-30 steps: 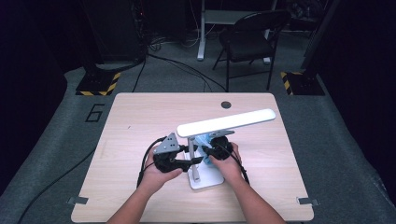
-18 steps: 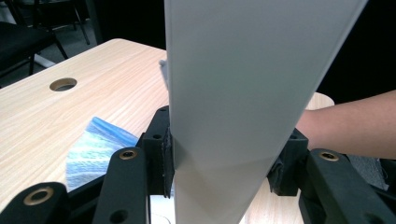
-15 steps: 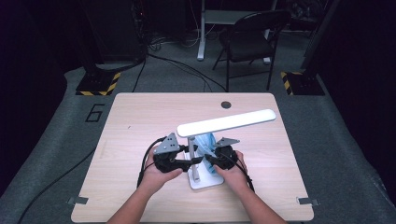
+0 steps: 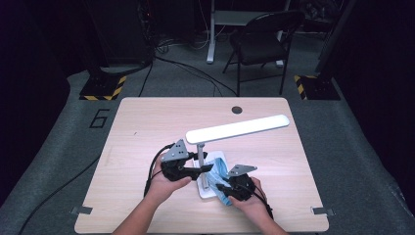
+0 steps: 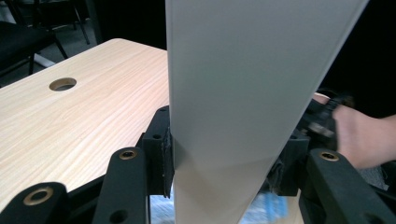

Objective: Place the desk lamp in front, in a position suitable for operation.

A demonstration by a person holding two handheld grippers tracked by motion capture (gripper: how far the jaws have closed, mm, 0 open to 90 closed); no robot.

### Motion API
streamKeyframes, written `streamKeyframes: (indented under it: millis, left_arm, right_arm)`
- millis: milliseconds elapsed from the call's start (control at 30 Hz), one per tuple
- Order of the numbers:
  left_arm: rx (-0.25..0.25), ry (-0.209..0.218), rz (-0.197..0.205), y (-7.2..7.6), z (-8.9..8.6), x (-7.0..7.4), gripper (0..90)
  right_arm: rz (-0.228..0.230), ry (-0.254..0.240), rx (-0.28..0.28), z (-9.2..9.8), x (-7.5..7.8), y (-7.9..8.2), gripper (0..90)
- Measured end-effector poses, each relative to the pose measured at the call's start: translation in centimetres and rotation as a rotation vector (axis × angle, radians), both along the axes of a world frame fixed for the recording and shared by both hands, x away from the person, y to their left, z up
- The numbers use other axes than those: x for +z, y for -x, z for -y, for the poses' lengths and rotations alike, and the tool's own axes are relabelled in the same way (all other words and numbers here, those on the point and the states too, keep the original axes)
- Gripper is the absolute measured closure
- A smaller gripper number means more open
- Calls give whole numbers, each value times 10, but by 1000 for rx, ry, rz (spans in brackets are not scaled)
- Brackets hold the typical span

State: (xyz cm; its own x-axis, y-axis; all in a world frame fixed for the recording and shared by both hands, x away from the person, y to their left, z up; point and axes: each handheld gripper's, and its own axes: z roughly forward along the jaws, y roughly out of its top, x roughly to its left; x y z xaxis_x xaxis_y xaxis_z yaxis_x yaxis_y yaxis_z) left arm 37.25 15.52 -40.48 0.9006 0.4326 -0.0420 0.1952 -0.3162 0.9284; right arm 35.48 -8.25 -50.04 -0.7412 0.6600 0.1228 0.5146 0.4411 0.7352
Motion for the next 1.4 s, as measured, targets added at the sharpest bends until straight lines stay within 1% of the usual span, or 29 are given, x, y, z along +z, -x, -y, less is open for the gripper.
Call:
streamKeyframes:
  millis: [67,100,133,167,200,300,333,367,400,433,467,500,533,567,600,633,667,700,767,800,933,1033,1067,1133,1167,1233,1333,1367,1400]
  left_arm:
    - [-4,0,-3,0,0,0,519]
    - [-4,0,-4,0,0,0,519]
    - [-3,0,-2,0,0,0,519]
    - [-2,0,-2,0,0,0,519]
    - [-3,0,-2,0,0,0,519]
    - [-12,2,-5,0,-1,0,519]
    - [-10,3,-4,0,-1,0,519]
    - [-6,1,-3,0,-1,0,518]
    - [-4,4,-2,0,-1,0,518]
    - [-5,1,1,0,-1,0,518]
    - [-6,1,0,0,-1,0,518]
    - [-4,5,-4,0,-1,0,518]
    - [-4,5,-4,0,-1,0,518]
    - [-4,5,-4,0,-1,0,518]
    - [-4,5,-4,0,-1,0,518]
    - [-4,6,-4,0,-1,0,518]
    - [-5,6,-4,0,-1,0,518]
    - [-8,4,-5,0,-1,0,518]
    - [-7,7,-4,0,-1,-1,518]
    - [-9,6,-4,-1,-1,-1,518]
    - [-10,5,-4,-1,-1,0,518]
    - [-13,2,-5,0,-1,0,518]
    - [-13,2,-5,0,-1,0,518]
    - [-13,2,-5,0,-1,0,518]
    - [-10,4,-3,0,0,0,518]
    - [-14,2,-5,0,-1,0,518]
    - [-14,1,-5,0,-1,0,518]
    - [-15,2,-5,0,-1,0,518]
    - [-14,2,-5,0,-1,0,518]
  right_arm:
    - [-5,10,0,-1,1,4,710]
    - [0,13,-7,-2,1,5,710]
    - [-9,0,-13,-2,1,6,709]
    - [-11,13,-8,-2,2,6,709]
    - [-15,7,-30,-4,2,6,708]
    - [-22,-4,-35,-4,2,7,687]
    - [-3,2,-28,-4,2,8,672]
    - [0,8,-35,-5,3,10,649]
    - [8,3,-45,-6,4,11,626]
    - [21,4,-43,-6,4,10,594]
    - [24,2,-45,-6,5,11,569]
    - [39,-2,-47,-6,6,10,543]
    - [44,-3,-58,-8,6,10,524]
    - [52,-1,-54,-8,6,10,514]
    - [66,6,-62,-11,4,9,537]
    - [65,15,-76,-14,3,10,582]
    - [84,43,-56,-14,2,9,619]
    - [90,49,-64,-16,2,10,649]
    - [85,67,-49,-18,2,11,678]
    - [89,75,-37,-18,3,10,683]
    - [69,78,-42,-19,3,8,702]
    - [52,61,-45,-18,2,5,706]
    - [58,62,-39,-17,2,2,707]
    - [52,51,-35,-16,2,-1,709]
    - [37,40,-41,-16,1,-2,710]
    - [35,28,-52,-18,1,-6,710]
    - [39,34,-36,-19,0,-15,711]
    - [42,36,-46,-20,0,-17,711]
    - [47,46,-41,-22,1,-21,711]
